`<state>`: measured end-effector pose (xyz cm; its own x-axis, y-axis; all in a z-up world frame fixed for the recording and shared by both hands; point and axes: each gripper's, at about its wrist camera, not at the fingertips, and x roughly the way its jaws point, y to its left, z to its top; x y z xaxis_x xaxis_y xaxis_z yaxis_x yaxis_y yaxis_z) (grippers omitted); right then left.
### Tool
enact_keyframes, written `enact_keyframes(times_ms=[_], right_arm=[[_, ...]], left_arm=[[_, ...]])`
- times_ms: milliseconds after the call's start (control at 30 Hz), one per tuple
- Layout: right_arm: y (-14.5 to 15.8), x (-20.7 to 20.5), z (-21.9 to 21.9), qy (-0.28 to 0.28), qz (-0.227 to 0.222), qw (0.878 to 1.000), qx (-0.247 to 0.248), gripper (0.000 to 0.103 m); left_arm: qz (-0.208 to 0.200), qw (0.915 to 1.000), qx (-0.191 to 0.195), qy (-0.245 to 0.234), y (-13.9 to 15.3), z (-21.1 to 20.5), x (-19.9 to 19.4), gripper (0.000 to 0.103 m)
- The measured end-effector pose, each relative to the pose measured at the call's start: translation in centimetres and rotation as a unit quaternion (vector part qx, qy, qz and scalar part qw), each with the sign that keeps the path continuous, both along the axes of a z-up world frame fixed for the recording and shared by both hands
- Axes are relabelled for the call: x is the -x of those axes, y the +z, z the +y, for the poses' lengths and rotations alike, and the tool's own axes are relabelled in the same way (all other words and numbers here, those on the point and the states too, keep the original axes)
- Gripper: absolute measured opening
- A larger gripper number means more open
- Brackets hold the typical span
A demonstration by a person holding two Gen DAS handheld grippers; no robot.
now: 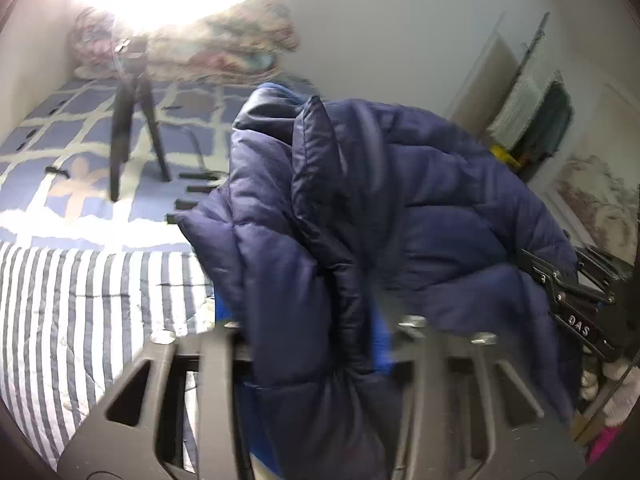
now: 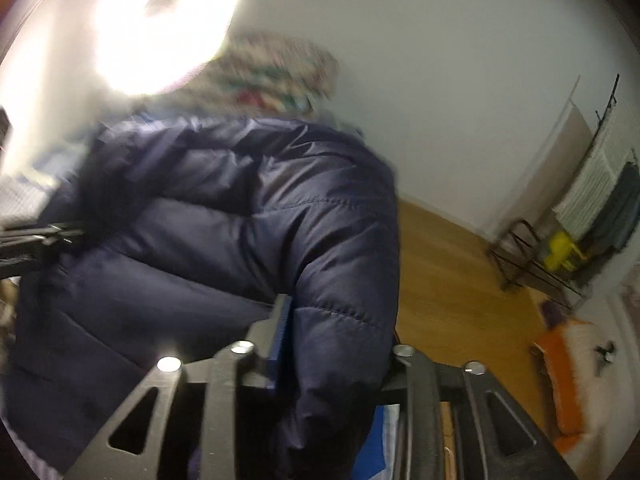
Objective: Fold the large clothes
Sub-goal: 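Lower the folded jacket onto the mattress and open both grippers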
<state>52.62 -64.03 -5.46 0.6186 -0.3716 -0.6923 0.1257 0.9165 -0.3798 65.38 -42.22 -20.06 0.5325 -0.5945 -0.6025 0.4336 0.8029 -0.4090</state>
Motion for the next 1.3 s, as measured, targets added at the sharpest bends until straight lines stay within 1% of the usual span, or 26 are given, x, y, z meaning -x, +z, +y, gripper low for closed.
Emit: enact_keyframes(times_ms=[33, 67, 100, 133, 167, 200, 233, 267, 300, 367, 467, 500, 567, 667, 833, 967, 1067, 1133, 1233, 1300], right_arm=[[-0.4, -0.4, -0.4, -0.012, 0.006, 1.0, 0.002, 0.043], [-0.7, -0.5, -0.8, -0.027, 0.004, 1.0, 0.01, 0.054], [-0.8, -0.4, -1.1, -0.038, -0.003, 0.999, 0.024, 0.061], [-0.6, -0.2, -1.5, -0.056, -0.016, 0.997, 0.05, 0.074], [-0.4, 0.1, -2.1, -0.072, -0.025, 0.995, 0.06, 0.077], [0.1, 0.8, -2.5, -0.076, -0.032, 0.996, 0.042, 0.075], [0.4, 1.4, -2.8, -0.076, -0.036, 0.996, 0.024, 0.069], [0.6, 1.7, -3.2, -0.076, -0.039, 0.996, 0.008, 0.065], [0.9, 2.3, -3.2, -0.075, -0.043, 0.996, -0.001, 0.065], [0.7, 2.9, -3.3, -0.066, -0.04, 0.997, -0.002, 0.065], [0.3, 3.5, -3.0, -0.057, -0.027, 0.998, 0.01, 0.065], [0.4, 3.8, -2.8, -0.056, -0.023, 0.998, 0.012, 0.065], [1.0, 5.6, -2.3, -0.057, -0.024, 0.998, 0.007, 0.065], [2.1, 7.7, -1.9, -0.061, -0.034, 0.998, -0.006, 0.065], [5.6, 11.1, 0.0, -0.06, -0.06, 0.996, -0.034, 0.065], [8.8, 14.2, 2.9, -0.051, -0.076, 0.995, -0.049, 0.065], [11.7, 17.2, 5.6, -0.041, -0.089, 0.993, -0.06, 0.065], [13.5, 19.3, 7.2, -0.036, -0.098, 0.992, -0.073, 0.065], [16.0, 22.4, 9.5, -0.036, -0.113, 0.99, -0.082, 0.066], [17.4, 24.3, 10.9, -0.036, -0.121, 0.988, -0.09, 0.066]], left_arm=[[0.001, 1.0, 0.004, 0.002, -0.3, 0.0, -0.1, 0.049], [0.001, 1.0, 0.003, 0.004, -0.3, 0.0, -0.3, 0.052], [0.001, 1.0, -0.001, 0.005, -0.4, 0.1, -0.5, 0.056], [0.001, 1.0, -0.006, 0.006, -0.4, 0.1, -0.6, 0.058], [0.001, 0.9999, -0.009, 0.006, -0.3, 0.2, -0.6, 0.059], [0.0, 0.9999, -0.013, 0.009, -0.2, 0.2, -0.6, 0.061], [-0.003, 0.9997, -0.021, 0.016, -0.1, 0.3, -0.6, 0.061], [-0.006, 0.9993, -0.024, 0.027, 0.0, 0.6, -0.6, 0.063], [-0.008, 0.9991, -0.022, 0.035, 0.4, 0.9, 0.0, 0.066], [-0.007, 0.9982, -0.024, 0.055, 0.7, 2.2, 0.1, 0.073], [-0.002, 0.9979, -0.027, 0.058, 1.5, 4.0, 1.3, 0.073], [-0.007, 0.9977, -0.033, 0.059, 2.0, 4.5, 1.8, 0.073], [-0.022, 0.9969, -0.048, 0.059, 3.1, 5.7, 3.2, 0.073], [-0.037, 0.9965, -0.056, 0.05, 5.1, 7.5, 5.8, 0.073], [-0.059, 0.9959, -0.058, 0.036, 9.0, 10.9, 11.2, 0.073], [-0.077, 0.9952, -0.056, 0.023, 12.7, 12.7, 16.4, 0.073], [-0.103, 0.9929, -0.057, 0.011, 15.8, 14.2, 20.7, 0.073], [-0.113, 0.9922, -0.052, 0.005, 17.3, 15.0, 22.9, 0.073], [-0.133, 0.99, -0.047, -0.006, 19.9, 16.7, 27.6, 0.073], [-0.148, 0.9876, -0.049, -0.011, 21.2, 17.7, 30.3, 0.073]])
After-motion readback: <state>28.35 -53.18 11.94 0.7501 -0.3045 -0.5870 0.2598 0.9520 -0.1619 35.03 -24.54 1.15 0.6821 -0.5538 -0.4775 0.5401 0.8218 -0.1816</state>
